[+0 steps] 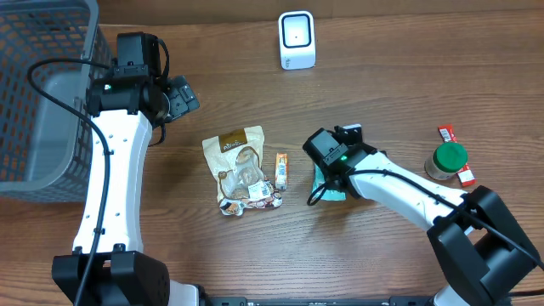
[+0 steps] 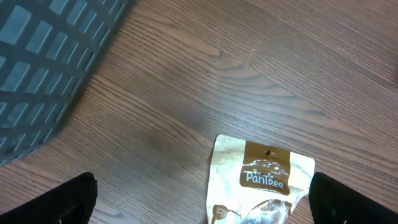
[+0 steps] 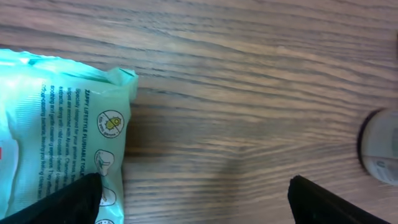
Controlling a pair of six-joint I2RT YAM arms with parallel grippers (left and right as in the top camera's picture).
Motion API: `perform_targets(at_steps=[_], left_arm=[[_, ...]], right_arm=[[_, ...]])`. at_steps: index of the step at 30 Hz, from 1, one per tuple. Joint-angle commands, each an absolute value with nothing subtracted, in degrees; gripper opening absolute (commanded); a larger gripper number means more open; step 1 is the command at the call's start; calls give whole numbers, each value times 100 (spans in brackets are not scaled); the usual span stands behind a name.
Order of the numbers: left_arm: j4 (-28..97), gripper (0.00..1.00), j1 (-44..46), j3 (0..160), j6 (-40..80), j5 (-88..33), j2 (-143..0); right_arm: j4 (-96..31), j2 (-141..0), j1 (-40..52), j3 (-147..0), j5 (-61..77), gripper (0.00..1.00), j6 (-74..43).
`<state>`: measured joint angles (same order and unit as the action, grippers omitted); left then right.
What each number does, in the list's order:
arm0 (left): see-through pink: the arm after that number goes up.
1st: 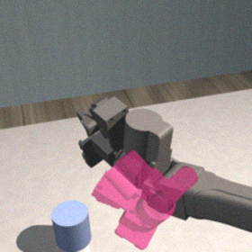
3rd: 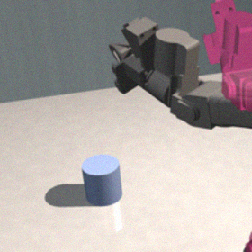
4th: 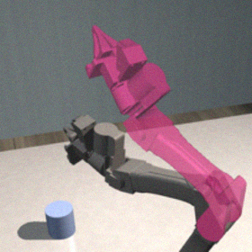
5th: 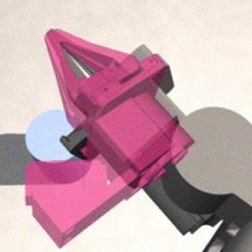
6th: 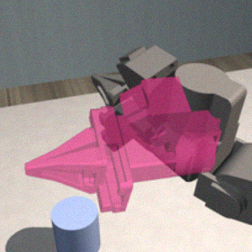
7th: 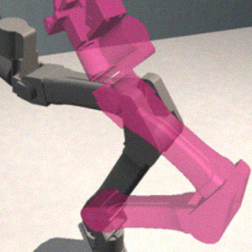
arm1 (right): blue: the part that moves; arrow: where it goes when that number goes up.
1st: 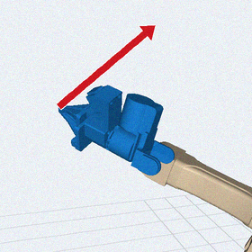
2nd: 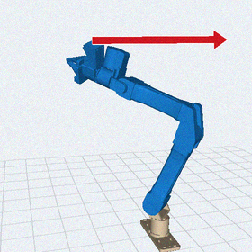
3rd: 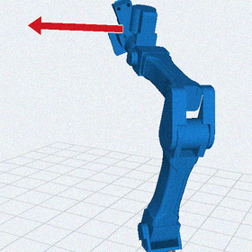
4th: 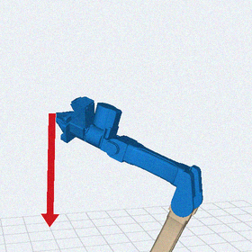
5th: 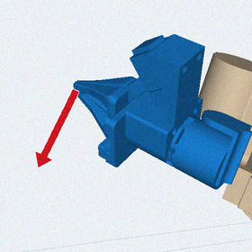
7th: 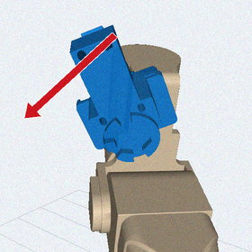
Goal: Scan the item barcode
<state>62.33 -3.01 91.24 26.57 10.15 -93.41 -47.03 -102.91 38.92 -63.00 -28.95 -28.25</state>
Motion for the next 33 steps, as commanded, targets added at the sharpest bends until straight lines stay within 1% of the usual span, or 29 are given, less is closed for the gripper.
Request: perform_targets(at_steps=[1, 3, 7, 9, 10, 11, 14, 16, 18, 25, 33], left_arm=[[6235, 100, -298, 9168, 2635, 1092, -9251], [6233, 100, -298, 9168, 2633, 1092, -9251], [6233, 100, -298, 9168, 2635, 1092, -9253], [6235, 100, -298, 9168, 2635, 1092, -9251], [6235, 100, -298, 9168, 2633, 1092, -9253], [6233, 100, -298, 9170, 2633, 1092, -9251], [6235, 100, -298, 9168, 2633, 1092, -9251], [6235, 100, -298, 9168, 2633, 1092, -9251], [6235, 100, -298, 9168, 2635, 1092, -9251], [6233, 100, -298, 9170, 2635, 1092, -9251], [6235, 100, -298, 9168, 2633, 1092, -9251]], right_arm=[[-5011, -10119, 3695, -6759, -2585, 97, -2805], [-5249, -9968, 3614, -7043, -2156, 97, -2757], [-5282, -9773, 3479, -7336, -908, 97, -2095], [-5199, -9773, 3391, -7347, -169, 91, -1925], [-5151, -9797, 3339, -7334, 226, 86, -1848], [-5109, -9810, 3295, -7310, 554, 79, -1743], [-5009, -9863, 3188, -7234, 1090, 52, -1601], [-5000, -9926, 3135, -7212, 1219, 25, -1599], [-5000, -10001, 3083, -7188, 1369, 4, -1601], [-4772, -10269, 2803, -7000, 2545, 4, -1334], [-4080, -10280, 2606, -6331, 3026, 4, -1341]])
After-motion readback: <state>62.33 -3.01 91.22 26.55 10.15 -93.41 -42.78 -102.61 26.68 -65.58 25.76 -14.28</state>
